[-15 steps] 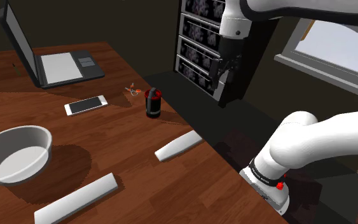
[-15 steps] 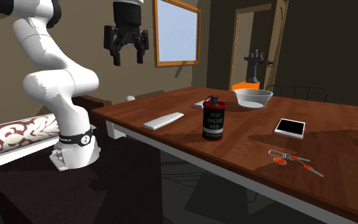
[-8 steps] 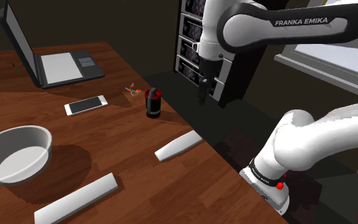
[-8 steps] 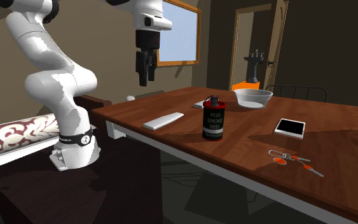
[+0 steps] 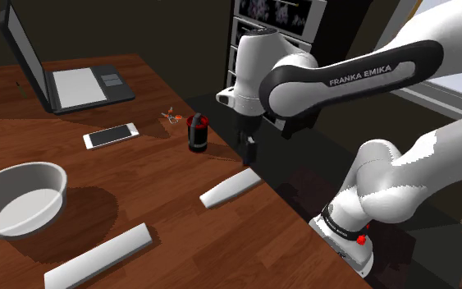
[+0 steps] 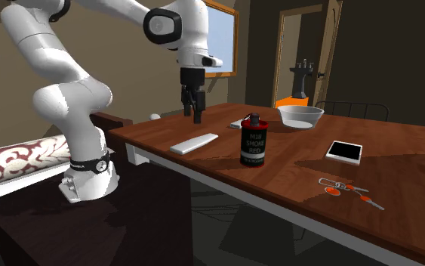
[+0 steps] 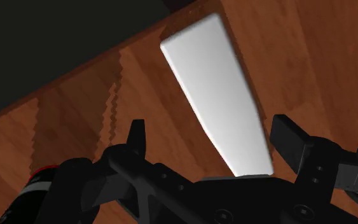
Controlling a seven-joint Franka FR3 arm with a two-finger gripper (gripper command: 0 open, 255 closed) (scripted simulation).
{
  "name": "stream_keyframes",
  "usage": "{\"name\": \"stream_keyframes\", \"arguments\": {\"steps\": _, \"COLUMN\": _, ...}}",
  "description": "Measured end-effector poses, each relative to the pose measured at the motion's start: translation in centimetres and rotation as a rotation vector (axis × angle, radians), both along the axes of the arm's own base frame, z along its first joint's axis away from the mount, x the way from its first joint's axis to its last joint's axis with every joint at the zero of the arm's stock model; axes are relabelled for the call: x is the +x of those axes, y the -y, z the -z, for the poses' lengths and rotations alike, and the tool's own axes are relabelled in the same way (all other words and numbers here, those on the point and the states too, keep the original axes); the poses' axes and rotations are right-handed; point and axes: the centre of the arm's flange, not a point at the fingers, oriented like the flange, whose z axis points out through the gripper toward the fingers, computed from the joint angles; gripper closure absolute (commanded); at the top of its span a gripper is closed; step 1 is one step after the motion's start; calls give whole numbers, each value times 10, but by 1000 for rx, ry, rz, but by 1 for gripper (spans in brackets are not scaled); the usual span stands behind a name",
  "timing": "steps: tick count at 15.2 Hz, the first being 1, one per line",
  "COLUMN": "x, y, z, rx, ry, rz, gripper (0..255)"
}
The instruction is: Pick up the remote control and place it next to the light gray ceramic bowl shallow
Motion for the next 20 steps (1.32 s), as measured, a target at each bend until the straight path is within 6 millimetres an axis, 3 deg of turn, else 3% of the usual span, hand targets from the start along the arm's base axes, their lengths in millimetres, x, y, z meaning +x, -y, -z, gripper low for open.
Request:
{"name": "stream_keyframes", "arguments": {"steps": 6, "x": -22, "y": -50, "z": 55, "rx": 11, "ry": 36, "rz": -406, "gripper": 0}}
{"name": "stream_keyframes", "arguments": {"steps": 14, "x": -26, "y": -54, "z": 97, "rx": 13, "ry": 42, "rz": -464, "gripper": 0}}
{"name": "stream_keyframes", "arguments": {"steps": 20, "x": -25, "y": -54, "z": 100, "rx": 14, "ry": 42, "rz": -464, "gripper": 0}}
